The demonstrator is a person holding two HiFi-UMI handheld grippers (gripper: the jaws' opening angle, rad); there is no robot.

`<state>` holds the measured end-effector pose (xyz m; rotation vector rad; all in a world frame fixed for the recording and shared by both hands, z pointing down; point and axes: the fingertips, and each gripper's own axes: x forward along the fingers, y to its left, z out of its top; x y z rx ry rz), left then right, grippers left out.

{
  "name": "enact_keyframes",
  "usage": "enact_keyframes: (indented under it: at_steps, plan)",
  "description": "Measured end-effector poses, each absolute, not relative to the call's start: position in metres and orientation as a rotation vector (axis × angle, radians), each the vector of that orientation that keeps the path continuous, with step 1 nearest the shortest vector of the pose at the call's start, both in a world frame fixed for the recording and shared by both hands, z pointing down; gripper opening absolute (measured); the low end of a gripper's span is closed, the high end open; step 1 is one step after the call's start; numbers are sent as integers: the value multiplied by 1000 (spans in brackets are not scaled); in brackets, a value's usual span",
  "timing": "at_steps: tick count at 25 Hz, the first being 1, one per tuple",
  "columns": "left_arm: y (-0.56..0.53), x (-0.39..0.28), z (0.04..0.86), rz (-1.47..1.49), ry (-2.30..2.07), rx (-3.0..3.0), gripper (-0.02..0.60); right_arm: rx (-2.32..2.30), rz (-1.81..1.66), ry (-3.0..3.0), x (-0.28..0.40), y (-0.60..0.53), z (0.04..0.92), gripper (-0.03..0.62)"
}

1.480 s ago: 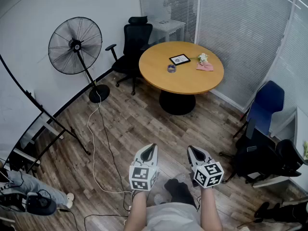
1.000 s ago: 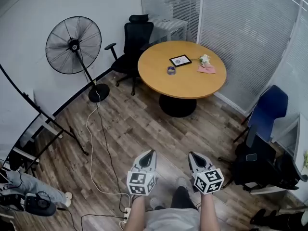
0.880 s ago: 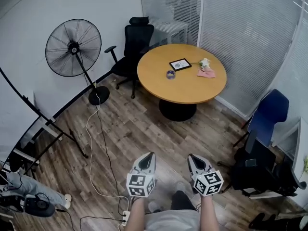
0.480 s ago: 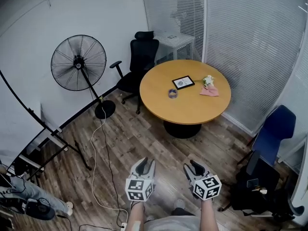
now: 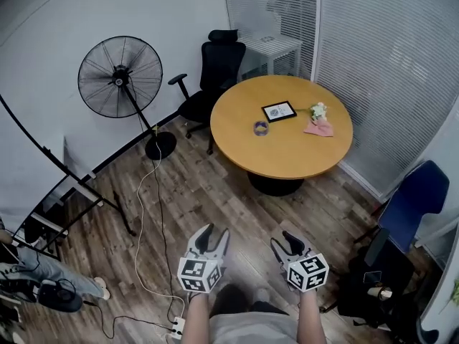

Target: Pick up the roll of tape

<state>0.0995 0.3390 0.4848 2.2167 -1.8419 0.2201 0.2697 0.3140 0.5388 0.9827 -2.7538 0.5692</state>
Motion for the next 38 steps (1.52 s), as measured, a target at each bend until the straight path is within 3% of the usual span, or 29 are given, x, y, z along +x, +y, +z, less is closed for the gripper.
enact_keyframes:
  at_steps: [10, 21, 38]
  plan:
    - [296, 54, 495, 174, -1936, 2136, 169, 939, 576, -2730, 255, 265, 552, 199]
    - [174, 2, 506, 134, -1934, 2141, 169, 1023, 576, -2687, 210, 147, 562, 207]
    - [-35, -120, 526, 313, -1673, 2262, 158, 1029, 649, -2623, 47, -56, 577, 207]
